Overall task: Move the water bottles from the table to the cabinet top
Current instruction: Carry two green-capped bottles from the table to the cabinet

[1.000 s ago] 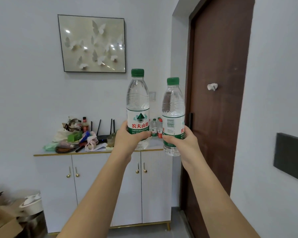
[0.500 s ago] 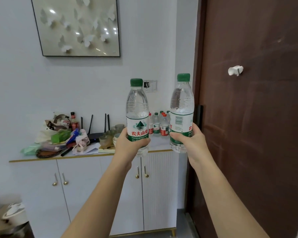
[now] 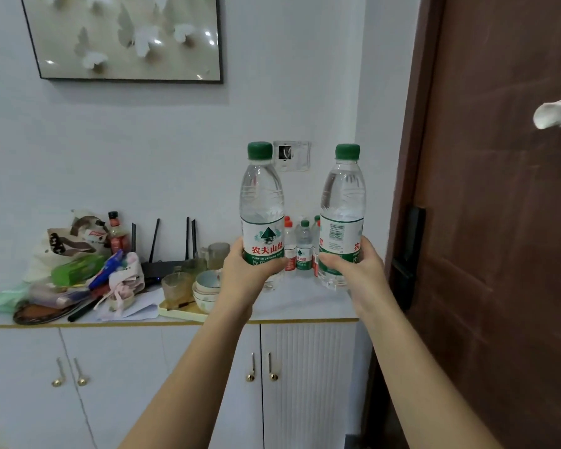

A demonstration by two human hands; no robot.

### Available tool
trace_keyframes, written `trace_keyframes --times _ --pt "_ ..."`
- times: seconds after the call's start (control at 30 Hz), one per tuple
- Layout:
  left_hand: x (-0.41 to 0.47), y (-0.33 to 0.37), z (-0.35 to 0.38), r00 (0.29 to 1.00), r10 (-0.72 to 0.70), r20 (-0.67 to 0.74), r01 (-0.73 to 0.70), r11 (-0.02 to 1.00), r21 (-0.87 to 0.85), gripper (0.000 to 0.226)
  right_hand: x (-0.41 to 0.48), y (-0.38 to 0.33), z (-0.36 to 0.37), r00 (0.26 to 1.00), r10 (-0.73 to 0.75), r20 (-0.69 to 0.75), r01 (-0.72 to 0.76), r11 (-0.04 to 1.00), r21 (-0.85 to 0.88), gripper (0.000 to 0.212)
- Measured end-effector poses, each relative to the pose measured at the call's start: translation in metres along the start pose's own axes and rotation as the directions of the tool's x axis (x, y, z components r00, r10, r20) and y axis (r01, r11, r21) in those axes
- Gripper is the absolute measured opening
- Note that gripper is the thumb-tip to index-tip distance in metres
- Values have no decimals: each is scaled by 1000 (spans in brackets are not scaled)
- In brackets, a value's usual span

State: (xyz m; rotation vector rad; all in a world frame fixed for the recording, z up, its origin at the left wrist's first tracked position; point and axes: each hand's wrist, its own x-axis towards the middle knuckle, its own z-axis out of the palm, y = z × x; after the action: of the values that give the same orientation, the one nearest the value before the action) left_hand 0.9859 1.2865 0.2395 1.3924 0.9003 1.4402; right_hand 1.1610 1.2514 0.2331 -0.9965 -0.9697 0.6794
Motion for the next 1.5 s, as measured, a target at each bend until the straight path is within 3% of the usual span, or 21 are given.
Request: trace_keyframes --times 0.2,0.5,0.83,1.0,1.2,1.5 --pt "59 -42 25 999 -31 19 31 999 -10 47 56 41 -3 999 36 -6 -36 999 -34 53" --pt "170 -120 53 996 -44 74 45 999 -2 59 149 114 8 999 42 -12 -42 995 -93 58" --pt "290 -230 65 980 -140 143 134 990 51 66 256 216 24 990 72 -119 -98 970 -224 68" --pt "305 -283 65 967 -182 178 159 978 134 51 265 269 18 979 142 -148 -182 932 -313 66" --pt "304 -338 65 945 -281 166 241 944 226 55 266 314 14 970 205 -131 -240 894 -378 71" --pt "301 -367 74 958 -280 63 260 939 226 55 283 349 2 950 289 -120 -312 849 -426 70"
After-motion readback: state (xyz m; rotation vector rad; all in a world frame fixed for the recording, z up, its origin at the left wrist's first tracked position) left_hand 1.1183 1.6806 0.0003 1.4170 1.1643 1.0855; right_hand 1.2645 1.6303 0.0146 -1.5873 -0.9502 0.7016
